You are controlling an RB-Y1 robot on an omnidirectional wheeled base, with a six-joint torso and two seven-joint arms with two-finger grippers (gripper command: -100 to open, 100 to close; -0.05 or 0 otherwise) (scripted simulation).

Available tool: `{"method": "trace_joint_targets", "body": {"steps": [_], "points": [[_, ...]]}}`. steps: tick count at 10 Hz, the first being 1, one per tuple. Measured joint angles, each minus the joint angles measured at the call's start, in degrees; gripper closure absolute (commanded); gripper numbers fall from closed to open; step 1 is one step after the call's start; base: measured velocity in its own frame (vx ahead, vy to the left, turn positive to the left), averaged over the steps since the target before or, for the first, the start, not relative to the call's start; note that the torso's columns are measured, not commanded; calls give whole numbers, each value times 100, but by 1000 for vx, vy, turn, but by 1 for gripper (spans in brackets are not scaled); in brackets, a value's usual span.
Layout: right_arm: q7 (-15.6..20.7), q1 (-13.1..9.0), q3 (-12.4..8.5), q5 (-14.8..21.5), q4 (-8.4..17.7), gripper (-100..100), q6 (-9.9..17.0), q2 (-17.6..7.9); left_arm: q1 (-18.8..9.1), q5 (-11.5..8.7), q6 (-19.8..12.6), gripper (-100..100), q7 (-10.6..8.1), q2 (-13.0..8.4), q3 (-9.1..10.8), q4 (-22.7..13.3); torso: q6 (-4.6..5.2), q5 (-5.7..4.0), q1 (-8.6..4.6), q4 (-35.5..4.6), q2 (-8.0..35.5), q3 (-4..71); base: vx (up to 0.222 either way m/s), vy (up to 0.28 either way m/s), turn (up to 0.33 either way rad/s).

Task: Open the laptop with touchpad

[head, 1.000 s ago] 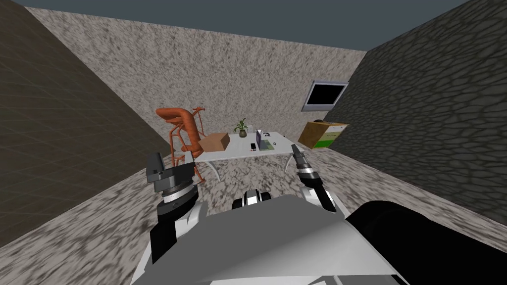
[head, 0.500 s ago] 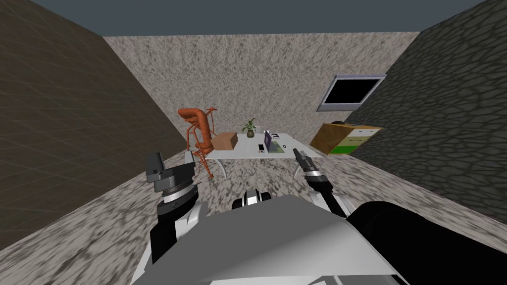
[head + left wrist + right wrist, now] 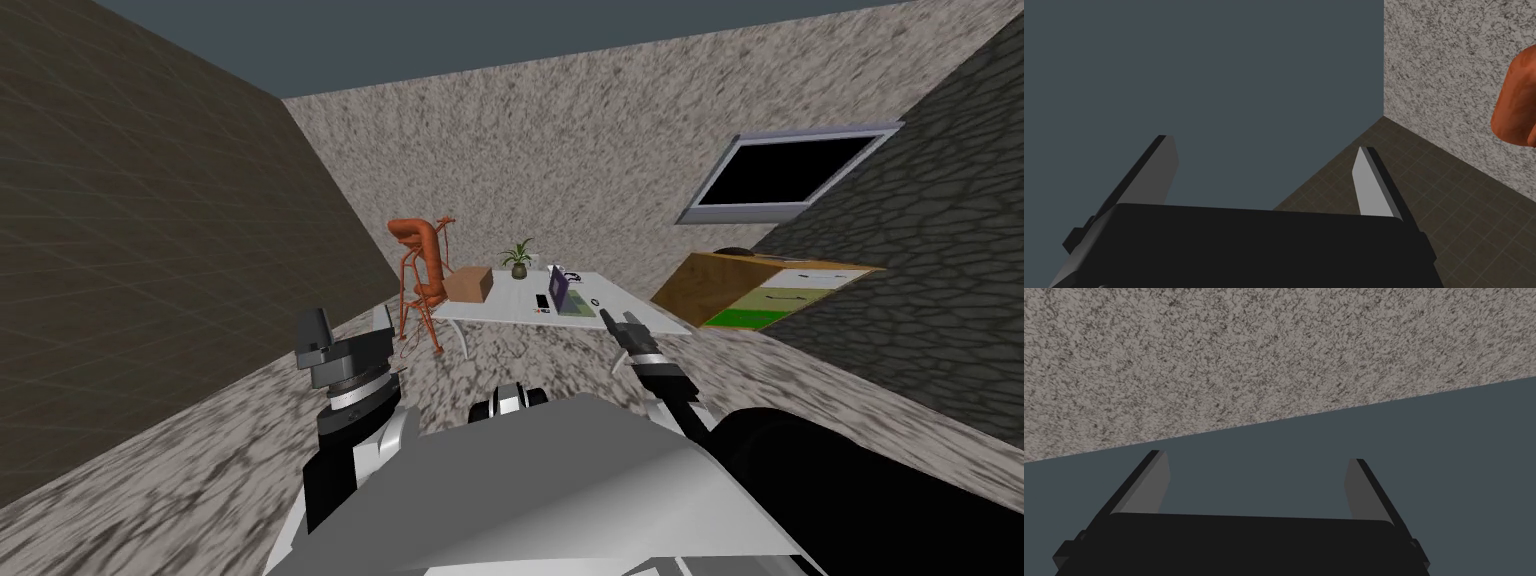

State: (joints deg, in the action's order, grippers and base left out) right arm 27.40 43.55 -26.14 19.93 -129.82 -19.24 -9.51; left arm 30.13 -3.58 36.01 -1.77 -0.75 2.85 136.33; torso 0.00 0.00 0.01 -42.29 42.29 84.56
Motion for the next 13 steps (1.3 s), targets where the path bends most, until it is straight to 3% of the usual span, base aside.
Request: {"method": "trace_joint_targets", "body": {"steps": [3,6,9,13], "points": [[435,211,-462,530,263,-100,99,15,1,0,0,0,0,0,0,0,2,3,10,4,-11,8,125,84,261],[663,392,-796,937,295,-100,370,-102,0,0,0,0,0,0,0,0,-1,-5,-16,-5,16,-10,80,34,158],[1070,635,-1230,1457,547,-100,413,-16,1,0,0,0,0,0,0,0,1,3,9,5,-15,11,122,59,268],[1536,866,-1771,2091,872,-100,597,-128,1,0,0,0,0,0,0,0,-1,0,-1,0,3,-1,108,37,204]]}}
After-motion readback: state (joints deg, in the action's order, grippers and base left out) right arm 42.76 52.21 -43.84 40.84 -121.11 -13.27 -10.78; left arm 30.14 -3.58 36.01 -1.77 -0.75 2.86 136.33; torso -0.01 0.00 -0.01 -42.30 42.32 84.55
